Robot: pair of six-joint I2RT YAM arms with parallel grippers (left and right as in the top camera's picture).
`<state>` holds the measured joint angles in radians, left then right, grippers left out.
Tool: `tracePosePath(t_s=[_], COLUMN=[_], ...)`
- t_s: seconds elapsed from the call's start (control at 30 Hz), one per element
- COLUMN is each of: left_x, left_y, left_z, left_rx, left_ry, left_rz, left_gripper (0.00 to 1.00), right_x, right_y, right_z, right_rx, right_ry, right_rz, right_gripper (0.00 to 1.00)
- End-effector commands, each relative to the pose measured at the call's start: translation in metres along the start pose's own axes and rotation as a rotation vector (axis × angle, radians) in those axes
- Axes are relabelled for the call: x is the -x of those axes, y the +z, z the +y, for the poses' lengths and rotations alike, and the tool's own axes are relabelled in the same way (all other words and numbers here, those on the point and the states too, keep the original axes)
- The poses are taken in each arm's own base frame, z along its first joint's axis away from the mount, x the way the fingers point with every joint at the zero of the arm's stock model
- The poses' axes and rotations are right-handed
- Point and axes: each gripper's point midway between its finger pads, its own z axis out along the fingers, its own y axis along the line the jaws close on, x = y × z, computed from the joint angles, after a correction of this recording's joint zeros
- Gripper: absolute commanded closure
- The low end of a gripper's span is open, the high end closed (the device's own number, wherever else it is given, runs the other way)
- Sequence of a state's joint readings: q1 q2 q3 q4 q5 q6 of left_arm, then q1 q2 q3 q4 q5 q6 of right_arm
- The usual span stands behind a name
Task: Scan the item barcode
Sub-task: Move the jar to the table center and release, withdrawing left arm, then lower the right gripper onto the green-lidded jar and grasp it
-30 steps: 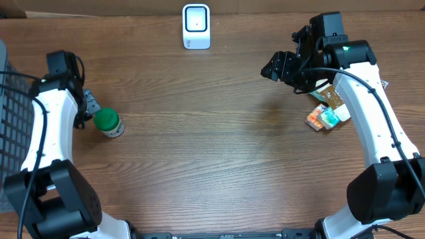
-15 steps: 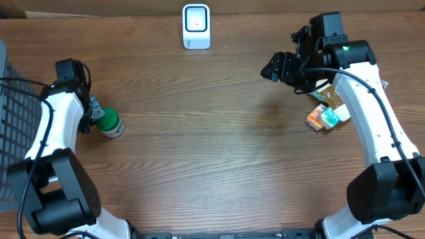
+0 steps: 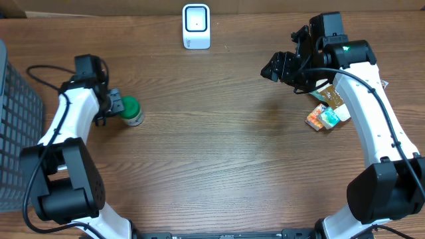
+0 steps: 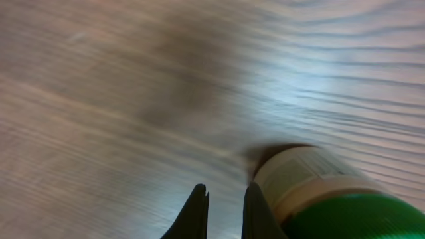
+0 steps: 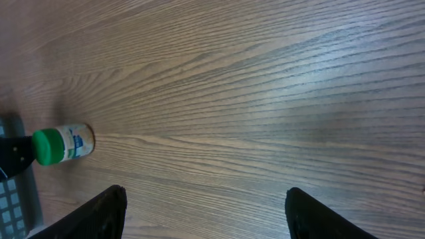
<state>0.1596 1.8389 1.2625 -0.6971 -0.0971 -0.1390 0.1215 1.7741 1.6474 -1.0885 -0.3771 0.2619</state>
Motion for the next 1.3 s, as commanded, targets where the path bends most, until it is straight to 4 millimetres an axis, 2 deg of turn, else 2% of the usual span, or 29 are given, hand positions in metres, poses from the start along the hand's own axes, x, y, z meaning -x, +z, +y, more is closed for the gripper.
tracePosePath(t_s=[0.0, 0.23, 0.37, 0.53, 0.7, 0.83, 0.97, 1.13, 1.27], left_x=[-0.002, -0.010, -0.023, -0.039, -0.054, -0.055, -0.039, -0.003, 0.023], left_y=[0.002, -0.005, -0.010, -0.019, -0.026, -0.026, -0.032, -0.068, -0.099], left_z=[-0.031, -0.084, -0.112, -0.154, -0.185, -0.186, -0.173, -0.142, -0.115], left_rx=[-0.068, -0.189, -0.243, -0.324, -0.350, -0.336, -0.324, -0.300, -0.256], left_ry=[0.117, 0.173, 0.154, 0.218, 0.289, 0.238, 0.165, 0.081, 0.023], left_rz=[-0.005, -0.007, 0.024, 0.039, 0.036, 0.039, 0.036, 0.025, 0.006], left_gripper=[0.96, 0.96, 0.96, 0.96, 0.96, 0.96, 0.96, 0.96, 0.96], right_x=[0.000, 0.000, 0.000, 0.000, 0.000, -0.001, -0.001, -0.003, -0.002], right_y=[0.002, 0.002, 0.002, 0.002, 0.002, 0.004, 0.008, 0.017, 0.029], right_z=[0.000, 0.000, 0.000, 0.000, 0.000, 0.004, 0.017, 0.048, 0.084], right_rx=[-0.001, -0.001, -0.001, -0.001, 0.000, 0.007, 0.023, 0.047, 0.040], right_ry=[-0.008, -0.008, -0.008, -0.008, -0.007, -0.017, -0.052, -0.110, -0.176], right_rz=[0.001, 0.001, 0.001, 0.001, 0.002, 0.003, -0.007, -0.033, -0.106], right_gripper=[0.26, 0.26, 0.26, 0.26, 0.26, 0.30, 0.36, 0.37, 0.37])
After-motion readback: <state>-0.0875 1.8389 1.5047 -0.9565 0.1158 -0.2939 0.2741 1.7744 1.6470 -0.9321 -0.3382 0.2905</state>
